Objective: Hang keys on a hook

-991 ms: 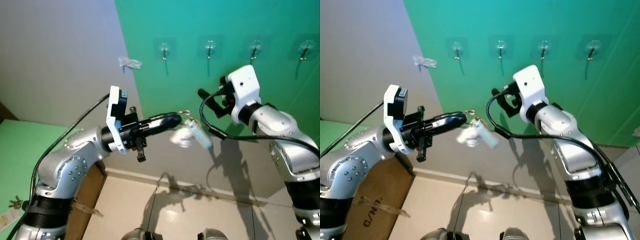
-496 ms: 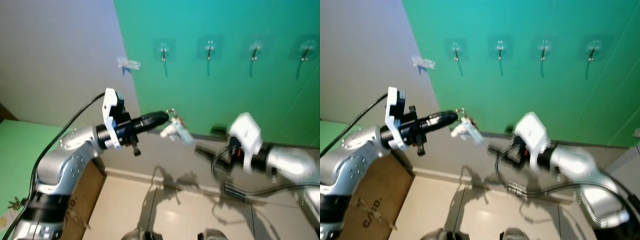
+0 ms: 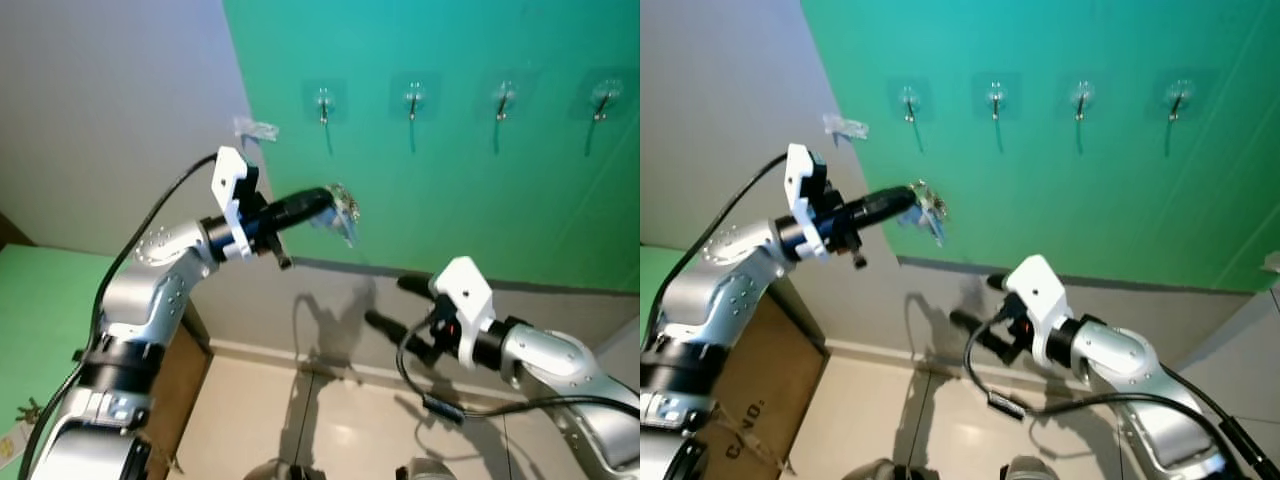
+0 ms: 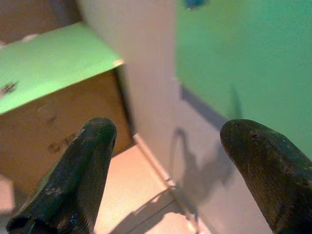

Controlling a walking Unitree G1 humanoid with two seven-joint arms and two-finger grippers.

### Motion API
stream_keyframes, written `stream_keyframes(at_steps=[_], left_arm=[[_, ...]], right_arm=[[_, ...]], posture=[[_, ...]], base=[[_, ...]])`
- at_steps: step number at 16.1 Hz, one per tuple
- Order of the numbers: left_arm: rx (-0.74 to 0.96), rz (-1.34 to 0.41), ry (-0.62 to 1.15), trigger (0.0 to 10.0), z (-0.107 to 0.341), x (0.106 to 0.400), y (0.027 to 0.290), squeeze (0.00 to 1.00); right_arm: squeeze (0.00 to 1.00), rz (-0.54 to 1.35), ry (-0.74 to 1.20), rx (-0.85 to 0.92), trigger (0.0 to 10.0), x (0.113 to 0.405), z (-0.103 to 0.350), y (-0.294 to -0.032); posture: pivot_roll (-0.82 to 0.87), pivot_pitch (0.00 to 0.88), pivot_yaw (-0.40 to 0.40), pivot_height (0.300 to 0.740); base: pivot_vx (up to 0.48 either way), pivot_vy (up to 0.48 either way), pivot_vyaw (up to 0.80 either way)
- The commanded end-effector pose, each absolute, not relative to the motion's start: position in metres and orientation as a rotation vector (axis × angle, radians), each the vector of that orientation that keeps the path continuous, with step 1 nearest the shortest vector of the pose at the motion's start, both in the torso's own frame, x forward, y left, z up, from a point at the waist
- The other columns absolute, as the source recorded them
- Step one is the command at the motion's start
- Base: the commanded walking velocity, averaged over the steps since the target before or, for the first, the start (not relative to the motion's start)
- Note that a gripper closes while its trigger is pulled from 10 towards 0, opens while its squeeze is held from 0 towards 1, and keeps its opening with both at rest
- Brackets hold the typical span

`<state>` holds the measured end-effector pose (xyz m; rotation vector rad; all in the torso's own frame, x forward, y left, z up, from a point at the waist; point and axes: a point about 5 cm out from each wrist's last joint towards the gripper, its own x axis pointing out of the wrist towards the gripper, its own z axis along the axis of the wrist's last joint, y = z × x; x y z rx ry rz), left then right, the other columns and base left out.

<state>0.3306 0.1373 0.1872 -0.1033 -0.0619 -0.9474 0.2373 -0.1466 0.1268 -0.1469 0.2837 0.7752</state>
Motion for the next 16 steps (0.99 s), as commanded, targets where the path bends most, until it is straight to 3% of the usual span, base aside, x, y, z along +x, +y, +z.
stream_keyframes(at_steps=[1,2,4,9,16], left_arm=[[-0.092,-0.799,-0.116,0.0,0.196,0.34,0.151,0.0],[-0.11,-0.693,-0.165,0.0,0.203,0.346,0.158,0.0],[-0.118,-0.668,-0.21,0.0,0.209,0.344,0.158,0.0],[-0.182,-0.831,-0.23,0.0,0.215,0.338,0.142,0.0],[-0.181,-0.92,-0.211,0.0,0.219,0.352,0.131,0.0]], right_arm=[[0.0,0.716,0.286,-0.137,10.0,0.24,0.123,-0.149],[0.0,0.683,0.284,-0.127,10.0,0.242,0.119,-0.147],[0.0,0.671,0.291,-0.117,10.0,0.241,0.116,-0.145],[0.0,0.693,0.298,-0.103,10.0,0.245,0.111,-0.138],[0.0,0.695,0.296,-0.095,10.0,0.246,0.11,-0.137]], posture=[[-0.3,0.039,0.151,0.72],[-0.29,0.041,0.15,0.72],[-0.29,0.043,0.147,0.72],[-0.27,0.046,0.141,0.72],[-0.29,0.046,0.154,0.72]], base=[[0.0,0.0,0.0],[0.0,0.0,0.0],[0.0,0.0,0.0],[0.0,0.0,0.0],[0.0,0.0,0.0]])
